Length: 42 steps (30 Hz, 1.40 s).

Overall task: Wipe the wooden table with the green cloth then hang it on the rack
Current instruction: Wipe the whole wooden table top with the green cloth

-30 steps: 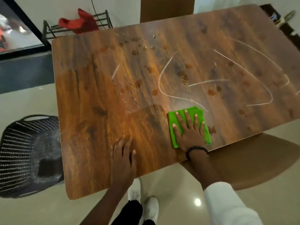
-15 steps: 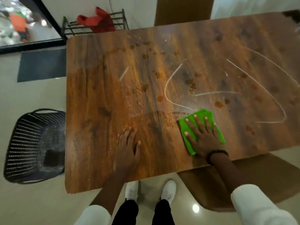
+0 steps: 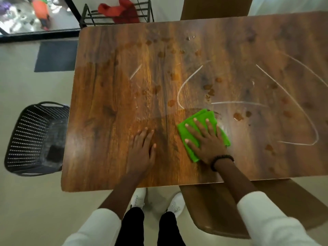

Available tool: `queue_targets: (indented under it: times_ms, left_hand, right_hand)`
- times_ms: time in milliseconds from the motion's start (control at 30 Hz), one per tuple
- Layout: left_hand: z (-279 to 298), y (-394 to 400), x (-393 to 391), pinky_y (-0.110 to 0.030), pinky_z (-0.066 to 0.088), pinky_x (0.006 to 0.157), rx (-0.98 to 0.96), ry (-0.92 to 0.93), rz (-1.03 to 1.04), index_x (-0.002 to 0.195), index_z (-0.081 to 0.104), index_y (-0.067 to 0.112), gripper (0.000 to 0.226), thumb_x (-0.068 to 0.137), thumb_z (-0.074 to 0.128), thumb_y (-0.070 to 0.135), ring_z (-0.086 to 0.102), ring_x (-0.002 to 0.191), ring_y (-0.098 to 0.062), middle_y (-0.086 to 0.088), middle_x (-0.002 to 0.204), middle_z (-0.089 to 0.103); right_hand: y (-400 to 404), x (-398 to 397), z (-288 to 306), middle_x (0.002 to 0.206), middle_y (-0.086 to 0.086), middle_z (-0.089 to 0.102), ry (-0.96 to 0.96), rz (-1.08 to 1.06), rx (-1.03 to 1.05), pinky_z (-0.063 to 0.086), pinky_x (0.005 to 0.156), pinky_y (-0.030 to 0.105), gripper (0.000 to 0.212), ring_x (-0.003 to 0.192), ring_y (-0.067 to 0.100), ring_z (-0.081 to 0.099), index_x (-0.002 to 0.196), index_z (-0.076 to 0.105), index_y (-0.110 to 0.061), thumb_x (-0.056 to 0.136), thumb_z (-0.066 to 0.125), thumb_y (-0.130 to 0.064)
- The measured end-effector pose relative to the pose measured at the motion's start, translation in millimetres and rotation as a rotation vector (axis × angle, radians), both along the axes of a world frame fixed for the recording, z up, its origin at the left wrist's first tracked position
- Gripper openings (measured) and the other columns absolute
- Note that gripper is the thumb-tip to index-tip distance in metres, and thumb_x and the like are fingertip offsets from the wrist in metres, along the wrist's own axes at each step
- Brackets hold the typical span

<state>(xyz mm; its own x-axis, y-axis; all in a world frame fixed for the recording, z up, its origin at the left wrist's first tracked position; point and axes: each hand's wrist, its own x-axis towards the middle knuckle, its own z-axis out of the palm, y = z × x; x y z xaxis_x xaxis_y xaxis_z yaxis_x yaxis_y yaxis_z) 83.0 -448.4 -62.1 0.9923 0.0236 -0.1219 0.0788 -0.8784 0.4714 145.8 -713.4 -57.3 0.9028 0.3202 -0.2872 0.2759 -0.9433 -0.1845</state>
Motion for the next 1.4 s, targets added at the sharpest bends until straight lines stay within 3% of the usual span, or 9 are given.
queue_targets:
  times_ms: [67,133,333,467,600,833,1133,1267,1400]
  left_hand:
    - [0.9,-20.5,9.3,-0.045,0.012,0.121,-0.016,0.000,-0.043,0.150,0.024,0.028,0.052,0.101,0.035,0.039,0.012,0.148,-0.017,0.001,0.159,0.023]
    - [-3.4,-33.5,19.5,-0.046,0.011,0.121,-0.043,0.021,-0.006,0.150,0.025,0.028,0.052,0.100,0.032,0.042,0.011,0.148,-0.017,0.001,0.159,0.023]
    - [-14.5,-44.2,24.2,-0.045,0.009,0.121,-0.013,-0.051,0.052,0.148,0.031,0.025,0.052,0.098,0.035,0.040,0.017,0.147,-0.021,-0.002,0.156,0.030]
    - [-14.0,-47.4,26.1,-0.048,0.011,0.120,-0.012,-0.041,0.086,0.148,0.031,0.025,0.054,0.097,0.033,0.042,0.018,0.147,-0.021,-0.002,0.156,0.030]
    - [-15.7,-46.5,25.5,-0.047,0.013,0.120,-0.018,-0.076,0.086,0.148,0.032,0.025,0.052,0.098,0.033,0.042,0.017,0.147,-0.019,-0.001,0.155,0.030]
    - [-17.0,-47.7,24.6,-0.048,0.015,0.120,-0.005,-0.087,0.083,0.147,0.031,0.027,0.053,0.097,0.035,0.042,0.018,0.147,-0.019,-0.001,0.155,0.031]
    - [-15.6,-45.7,25.1,-0.047,0.016,0.120,-0.020,-0.096,0.082,0.147,0.034,0.026,0.052,0.097,0.037,0.041,0.020,0.146,-0.018,0.001,0.154,0.033]
    - [-15.3,-47.2,24.4,-0.046,0.016,0.120,-0.025,-0.084,0.086,0.147,0.034,0.027,0.052,0.097,0.039,0.041,0.019,0.147,-0.018,0.001,0.154,0.033]
    - [-9.6,-45.4,25.6,-0.044,0.016,0.120,-0.083,-0.044,0.095,0.146,0.033,0.030,0.050,0.098,0.039,0.040,0.018,0.147,-0.017,0.003,0.155,0.032]
  right_hand:
    - [16.6,19.9,-1.5,0.162,-0.011,-0.010,0.011,-0.239,0.016,-0.013,0.115,0.058,0.062,0.148,0.031,-0.013,0.149,-0.009,-0.051,0.094,0.013,-0.069]
    - [47.9,14.3,-1.5,0.162,-0.006,-0.013,0.017,-0.252,0.014,-0.016,0.113,0.061,0.063,0.147,0.036,-0.016,0.151,-0.007,-0.047,0.094,0.012,-0.068]
    - [-54.7,-43.8,5.0,0.162,-0.013,-0.006,0.081,0.431,-0.009,-0.007,0.116,0.059,0.064,0.148,0.031,-0.014,0.149,-0.003,-0.054,0.093,0.020,-0.074]
    - [-121.6,-21.1,3.9,0.161,-0.016,-0.004,0.035,0.033,-0.073,0.008,0.116,0.062,0.065,0.149,0.029,-0.008,0.147,-0.003,-0.057,0.089,0.016,-0.078]
    - [-59.6,-5.4,-0.4,0.160,-0.010,-0.019,0.039,-0.270,-0.035,-0.019,0.111,0.059,0.070,0.146,0.036,-0.019,0.148,-0.012,-0.051,0.089,0.014,-0.078]
    - [-69.9,-52.4,-1.5,0.163,-0.010,-0.004,0.071,0.505,0.029,-0.012,0.113,0.061,0.069,0.147,0.034,-0.012,0.150,-0.001,-0.053,0.091,0.025,-0.077]
    - [-67.6,-39.9,6.7,0.162,-0.013,-0.009,0.064,-0.019,0.014,-0.010,0.118,0.055,0.067,0.149,0.026,-0.015,0.148,-0.005,-0.054,0.089,0.014,-0.079]
    - [-68.2,-46.4,7.0,0.160,0.004,0.021,-0.041,-0.198,-0.004,0.020,0.118,0.050,0.076,0.147,0.028,0.020,0.153,0.018,-0.038,0.089,0.024,-0.078]
    - [-59.3,-46.0,-0.5,0.142,0.007,0.044,-0.133,-0.263,-0.060,0.043,0.097,0.050,0.056,0.124,0.031,0.046,0.143,0.043,-0.034,0.096,0.034,-0.063]
